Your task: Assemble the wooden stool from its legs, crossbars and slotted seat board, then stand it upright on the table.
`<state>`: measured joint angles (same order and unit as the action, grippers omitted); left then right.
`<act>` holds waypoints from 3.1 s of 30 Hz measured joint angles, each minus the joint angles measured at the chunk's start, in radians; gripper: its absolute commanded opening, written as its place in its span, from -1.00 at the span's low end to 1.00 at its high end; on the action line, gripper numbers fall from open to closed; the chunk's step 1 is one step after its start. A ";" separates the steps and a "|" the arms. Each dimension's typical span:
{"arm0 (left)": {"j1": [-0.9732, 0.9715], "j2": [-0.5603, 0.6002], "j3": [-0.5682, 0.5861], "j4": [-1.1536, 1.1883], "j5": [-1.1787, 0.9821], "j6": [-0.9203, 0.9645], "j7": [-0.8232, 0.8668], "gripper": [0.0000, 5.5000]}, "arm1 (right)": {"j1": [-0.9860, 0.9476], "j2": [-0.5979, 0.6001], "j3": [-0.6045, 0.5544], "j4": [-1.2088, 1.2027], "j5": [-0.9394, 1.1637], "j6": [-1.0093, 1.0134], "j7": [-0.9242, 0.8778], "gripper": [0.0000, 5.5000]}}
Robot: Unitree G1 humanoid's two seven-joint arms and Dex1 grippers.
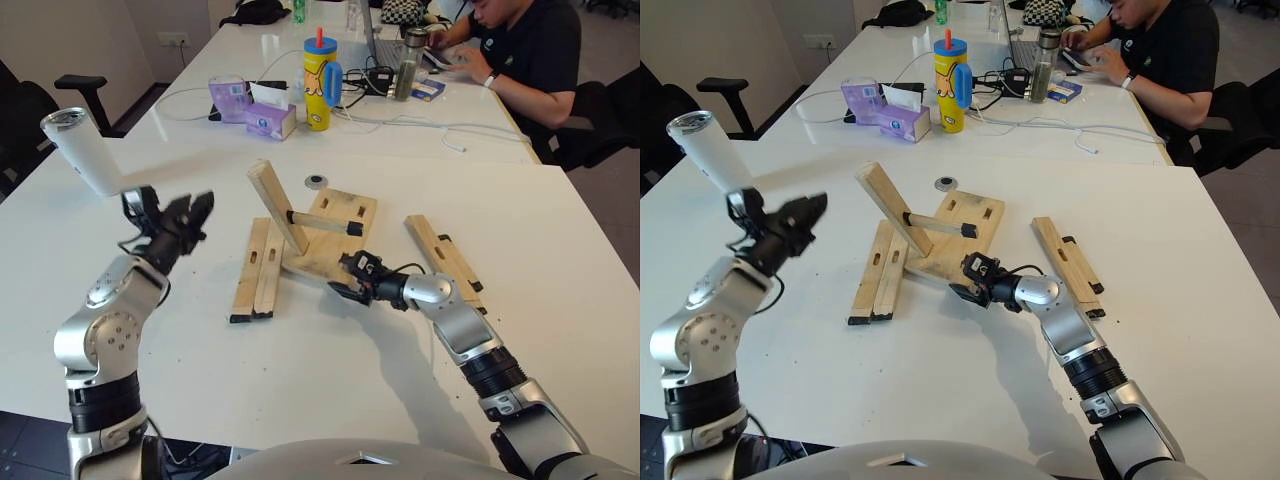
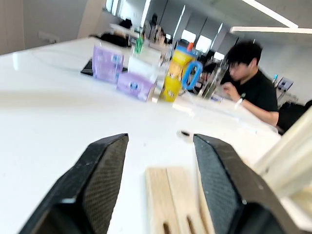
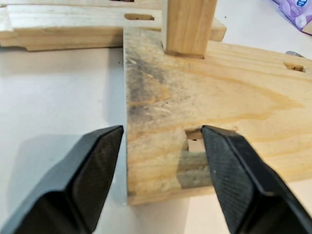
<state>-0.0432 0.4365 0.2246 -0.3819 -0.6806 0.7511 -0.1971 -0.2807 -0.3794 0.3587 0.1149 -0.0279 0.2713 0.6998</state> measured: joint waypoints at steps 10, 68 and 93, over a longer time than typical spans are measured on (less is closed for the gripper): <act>0.162 0.148 -0.237 -0.038 0.195 0.060 -0.123 -0.10 | 0.026 0.011 -0.006 -0.018 0.000 0.005 -0.039 0.08; -0.012 -0.013 -0.158 0.195 0.492 -0.164 -0.049 -0.26 | 0.101 0.038 -0.143 -0.175 0.248 0.188 0.029 0.08; -0.291 -0.077 0.002 -0.019 0.444 -0.433 0.027 -0.26 | -0.379 0.115 -0.805 -0.170 1.599 0.769 -0.406 0.08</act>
<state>-0.3344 0.3594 0.2264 -0.4014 -0.2367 0.3185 -0.1699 -0.6596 -0.2648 -0.4463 -0.0551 1.5708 1.0400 0.2935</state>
